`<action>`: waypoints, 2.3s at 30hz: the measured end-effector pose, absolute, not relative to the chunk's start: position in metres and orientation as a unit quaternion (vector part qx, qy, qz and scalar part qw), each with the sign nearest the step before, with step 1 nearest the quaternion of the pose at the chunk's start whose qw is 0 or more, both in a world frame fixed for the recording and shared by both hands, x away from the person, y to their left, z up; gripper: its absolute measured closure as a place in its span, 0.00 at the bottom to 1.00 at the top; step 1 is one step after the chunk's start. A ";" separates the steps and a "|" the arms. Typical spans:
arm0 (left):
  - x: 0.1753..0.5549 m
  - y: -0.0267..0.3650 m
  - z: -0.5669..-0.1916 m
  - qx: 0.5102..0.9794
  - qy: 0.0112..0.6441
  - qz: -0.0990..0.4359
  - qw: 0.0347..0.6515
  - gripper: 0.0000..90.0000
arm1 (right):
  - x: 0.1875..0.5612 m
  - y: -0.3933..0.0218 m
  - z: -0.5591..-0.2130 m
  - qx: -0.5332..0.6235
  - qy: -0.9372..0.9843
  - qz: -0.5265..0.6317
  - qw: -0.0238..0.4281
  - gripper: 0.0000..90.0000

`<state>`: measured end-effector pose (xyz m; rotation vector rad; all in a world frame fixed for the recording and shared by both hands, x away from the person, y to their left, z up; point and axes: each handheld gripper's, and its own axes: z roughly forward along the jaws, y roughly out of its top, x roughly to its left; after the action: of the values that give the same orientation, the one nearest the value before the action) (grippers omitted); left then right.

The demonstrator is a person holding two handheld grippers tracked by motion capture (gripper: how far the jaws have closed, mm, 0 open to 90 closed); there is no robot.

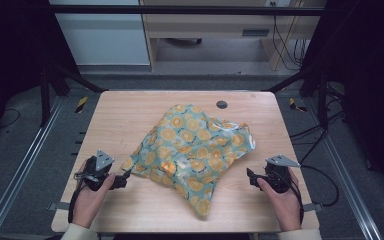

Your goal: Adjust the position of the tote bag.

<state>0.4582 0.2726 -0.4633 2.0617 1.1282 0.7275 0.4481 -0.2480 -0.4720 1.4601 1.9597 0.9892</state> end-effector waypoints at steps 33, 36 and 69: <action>0.457 0.267 -0.467 0.802 0.423 0.277 0.317 0.07 | 0.523 -0.230 -0.416 0.504 0.749 0.359 0.236 0.14; 0.457 0.266 -0.467 0.804 0.421 0.278 0.315 0.07 | 0.536 -0.227 -0.410 0.505 0.753 0.348 0.238 0.14; 0.469 0.261 -0.448 0.800 0.416 0.252 0.351 0.09 | 0.566 -0.224 -0.455 0.514 0.744 0.399 0.151 0.99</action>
<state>0.4690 0.2611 -0.4484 2.0707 1.0765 0.6532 0.5662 -0.2243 -0.4547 1.4766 2.1365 1.1459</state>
